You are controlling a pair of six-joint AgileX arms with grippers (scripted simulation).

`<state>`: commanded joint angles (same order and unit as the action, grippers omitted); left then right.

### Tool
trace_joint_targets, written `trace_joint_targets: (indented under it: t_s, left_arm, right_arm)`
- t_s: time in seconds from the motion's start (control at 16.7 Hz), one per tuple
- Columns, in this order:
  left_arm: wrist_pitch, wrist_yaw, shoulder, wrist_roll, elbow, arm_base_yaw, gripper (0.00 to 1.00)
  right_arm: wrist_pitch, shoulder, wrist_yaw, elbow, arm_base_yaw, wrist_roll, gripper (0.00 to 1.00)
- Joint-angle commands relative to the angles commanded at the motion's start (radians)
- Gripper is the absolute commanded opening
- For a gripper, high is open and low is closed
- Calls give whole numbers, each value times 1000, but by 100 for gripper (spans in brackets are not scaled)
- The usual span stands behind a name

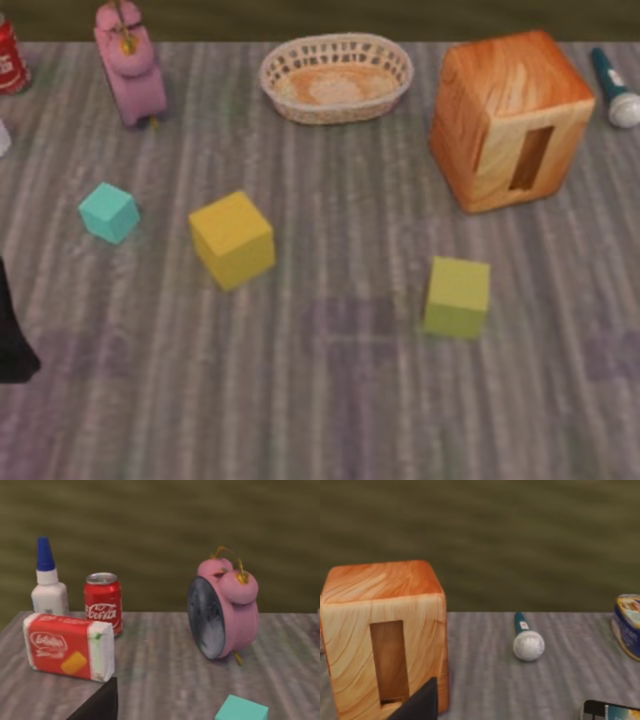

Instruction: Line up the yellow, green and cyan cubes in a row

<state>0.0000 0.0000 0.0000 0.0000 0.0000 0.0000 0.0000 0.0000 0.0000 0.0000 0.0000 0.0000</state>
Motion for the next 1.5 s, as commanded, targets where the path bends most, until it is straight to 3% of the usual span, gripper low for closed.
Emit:
trace_joint_targets:
  t_s: [0.3,0.54,1.5]
  left_arm:
    - [-35,-4,61,14,60,1,100]
    - [-169,-9,290,61,276,-6,100]
    - [-1087,7,1946,363,1676,-90,100]
  right_arm:
    - [0,0,0,0,0,0,100]
    - [0,0,0,0,0,0,100]
    - [0,0,0,0,0,0,100]
